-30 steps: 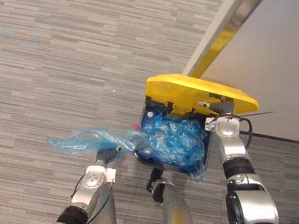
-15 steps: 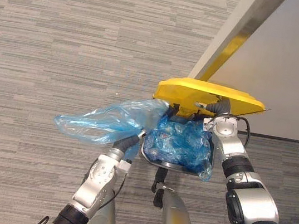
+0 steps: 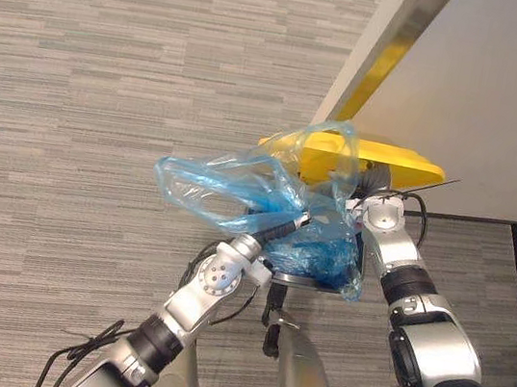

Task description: Gather rubbish on tea table into small bin, then transfer packed bag to large trash can.

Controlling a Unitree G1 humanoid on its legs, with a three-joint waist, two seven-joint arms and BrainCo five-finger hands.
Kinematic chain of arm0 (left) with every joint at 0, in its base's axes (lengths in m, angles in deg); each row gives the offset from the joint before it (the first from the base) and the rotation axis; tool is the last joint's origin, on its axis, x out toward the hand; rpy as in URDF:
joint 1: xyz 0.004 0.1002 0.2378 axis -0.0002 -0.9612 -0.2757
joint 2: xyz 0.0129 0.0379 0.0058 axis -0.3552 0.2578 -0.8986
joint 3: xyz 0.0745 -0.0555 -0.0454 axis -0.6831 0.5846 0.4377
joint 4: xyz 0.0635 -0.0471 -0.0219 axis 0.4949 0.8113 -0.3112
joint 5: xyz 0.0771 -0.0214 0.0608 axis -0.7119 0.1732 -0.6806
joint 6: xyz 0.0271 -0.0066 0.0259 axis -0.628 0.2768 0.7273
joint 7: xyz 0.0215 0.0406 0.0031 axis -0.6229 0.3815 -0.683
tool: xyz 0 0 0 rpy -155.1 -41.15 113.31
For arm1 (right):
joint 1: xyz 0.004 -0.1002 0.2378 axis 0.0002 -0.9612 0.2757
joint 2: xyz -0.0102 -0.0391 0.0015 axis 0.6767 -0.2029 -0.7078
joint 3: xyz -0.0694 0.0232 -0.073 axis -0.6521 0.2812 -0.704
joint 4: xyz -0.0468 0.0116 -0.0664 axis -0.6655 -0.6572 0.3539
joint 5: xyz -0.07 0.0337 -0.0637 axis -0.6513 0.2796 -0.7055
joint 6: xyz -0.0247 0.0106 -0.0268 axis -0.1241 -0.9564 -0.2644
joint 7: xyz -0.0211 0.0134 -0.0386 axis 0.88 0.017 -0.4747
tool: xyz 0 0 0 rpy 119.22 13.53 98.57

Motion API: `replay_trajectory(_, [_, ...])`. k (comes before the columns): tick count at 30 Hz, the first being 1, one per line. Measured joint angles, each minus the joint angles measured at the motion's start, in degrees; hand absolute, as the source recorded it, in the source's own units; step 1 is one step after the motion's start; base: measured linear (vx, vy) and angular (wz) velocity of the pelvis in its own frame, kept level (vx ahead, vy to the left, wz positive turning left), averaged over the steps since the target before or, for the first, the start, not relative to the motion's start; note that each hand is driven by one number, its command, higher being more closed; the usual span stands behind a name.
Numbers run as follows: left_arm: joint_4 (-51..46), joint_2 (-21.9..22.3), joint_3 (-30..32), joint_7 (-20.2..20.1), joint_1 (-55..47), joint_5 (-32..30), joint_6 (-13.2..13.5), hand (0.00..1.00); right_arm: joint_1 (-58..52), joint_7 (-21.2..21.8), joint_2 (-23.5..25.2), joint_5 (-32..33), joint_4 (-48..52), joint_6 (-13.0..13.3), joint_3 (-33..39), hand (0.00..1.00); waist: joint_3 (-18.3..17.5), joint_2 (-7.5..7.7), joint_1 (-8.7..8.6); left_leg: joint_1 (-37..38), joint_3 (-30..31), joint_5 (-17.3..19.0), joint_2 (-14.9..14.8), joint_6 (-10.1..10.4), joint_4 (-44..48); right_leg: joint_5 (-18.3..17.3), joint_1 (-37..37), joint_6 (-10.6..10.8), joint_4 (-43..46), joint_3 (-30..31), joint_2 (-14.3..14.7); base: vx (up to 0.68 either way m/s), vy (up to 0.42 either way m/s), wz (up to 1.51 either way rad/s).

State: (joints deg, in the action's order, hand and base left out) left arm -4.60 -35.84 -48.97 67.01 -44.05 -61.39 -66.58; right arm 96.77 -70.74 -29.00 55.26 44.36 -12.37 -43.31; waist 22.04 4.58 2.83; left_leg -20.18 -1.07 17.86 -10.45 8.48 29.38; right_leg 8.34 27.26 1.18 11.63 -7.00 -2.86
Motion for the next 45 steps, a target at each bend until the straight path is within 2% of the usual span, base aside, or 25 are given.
replay_trajectory(2, [1.72, 0.38, 0.26, 0.96, 2.79, -0.81, -0.21, 1.0, 0.41, -0.07, 0.11, 0.01, 2.14, -0.02, 0.03, 0.0, 1.77, -0.02, -0.08, -0.18, 0.06, 0.0, -0.19, 0.01, 0.02, 0.08, 0.2, -0.13, 0.01, -0.05, 0.1, 0.0, -0.007, -0.02])
replay_trajectory(8, [10.19, 2.06, 1.73, 2.05, 9.69, -1.95, -2.12, 1.0, 0.89, -0.37, 1.24, 0.06, 4.93, -0.06, 0.16, 0.0, 2.06, 0.05, -0.89, -4.17, 0.02, 0.08, -0.73, 0.21, 1.41, 0.51, 3.68, -0.52, 0.4, -0.29, 0.43, 0.01, 0.006, 0.0])
replay_trajectory(16, [22.79, 3.56, 2.74, 1.88, 15.77, -5.28, -4.3, 1.0, 1.27, -1.12, 2.8, 1.28, 11.18, -0.31, 0.62, 0.0, 2.91, 0.62, -1.06, -8.34, -0.44, 1.09, -1.65, 0.71, 3.87, 0.73, 7.46, -0.82, 1.19, 0.19, 0.99, -0.01, 0.013, -0.06])
replay_trajectory(17, [23.38, 3.59, 2.76, 1.87, 15.93, -5.71, -4.53, 0.0, 1.28, -1.14, 3.0, 1.29, 11.33, -0.31, 0.65, 0.0, 2.92, 0.63, -1.09, -8.47, -0.47, 1.12, -1.72, 0.71, 3.9, 0.73, 7.61, -0.83, 1.19, 0.2, 1.03, -0.01, 0.013, -0.09])
replay_trajectory(20, [26.45, 3.98, 3.11, 1.85, 16.98, -8.25, -5.16, 0.0, 1.37, -1.3, 4.01, 1.41, 13.72, -0.33, 0.67, 0.0, 2.95, 0.67, -1.43, -9.73, -0.77, 1.26, -2.05, 0.8, 3.94, 0.91, 9.05, -1.08, 1.22, 0.37, 1.33, 0.0, -0.004, -0.08])
replay_trajectory(23, [28.84, 5.31, 6.37, 1.89, 17.06, -10.93, -6.18, 0.0, 1.46, -1.35, 4.58, 1.63, 15.25, -0.4, 0.64, 0.0, 3.17, 0.62, -1.53, -9.76, -1.46, 1.34, -2.59, 0.94, 3.9, 0.93, 9.54, -1.13, 1.24, 0.81, 1.83, 0.02, -0.001, -0.13])
replay_trajectory(28, [31.99, 6.3, 9.34, 1.95, 18.21, -18.2, -8.39, 0.0, 1.81, -1.58, 5.86, 1.68, 16.14, -0.38, 0.31, 0.0, 3.27, 0.56, -2.2, -9.79, -1.94, 1.36, -2.96, 0.98, 3.88, 0.85, 9.99, -1.24, 1.68, 1.08, 1.91, 0.01, -0.001, -0.03])
replay_trajectory(31, [32.59, 6.91, 9.71, 2.03, 18.19, -21.39, -8.78, 0.0, 1.8, -1.53, 5.86, 1.68, 17.49, -0.4, -0.53, 0.0, 3.27, 0.55, -2.19, -9.69, -1.94, 1.36, -2.96, 0.99, 3.89, 0.84, 9.99, -1.27, 1.9, 1.11, 1.91, 0.0, 0.0, 0.0])
replay_trajectory(39, [33.06, 7.93, 11.63, 2.05, 17.69, -23.17, -9.6, 0.0, 1.78, -0.93, 5.99, 1.59, 17.79, -0.39, -1.71, 0.0, 3.21, 0.43, -2.04, -8.81, -2.28, 1.13, -2.7, 1.3, 3.87, 0.73, 9.81, -1.57, 2.82, 1.33, 1.89, 0.0, 0.0, 0.0])
replay_trajectory(42, [33.04, 7.87, 11.7, 2.13, 16.52, -23.27, -9.61, 0.0, 1.37, -0.54, 6.12, 1.27, 17.78, -0.4, -2.38, 0.0, 2.95, -0.07, -1.88, -7.76, -2.34, 1.02, -2.64, 1.42, 3.71, 0.68, 8.92, -1.65, 2.95, 1.36, 1.87, 0.0, 0.001, 0.01])
replay_trajectory(45, [30.77, 7.56, 11.81, 3.12, 13.46, -22.57, -9.48, 0.0, -1.97, -0.07, 6.12, 1.01, 17.76, -0.37, -2.66, 0.0, 2.83, -0.28, -1.11, -5.5, -1.81, 0.66, -2.46, 1.49, 3.02, 0.44, 6.56, -1.87, 2.92, 1.01, 1.78, -0.02, 0.002, 0.09])
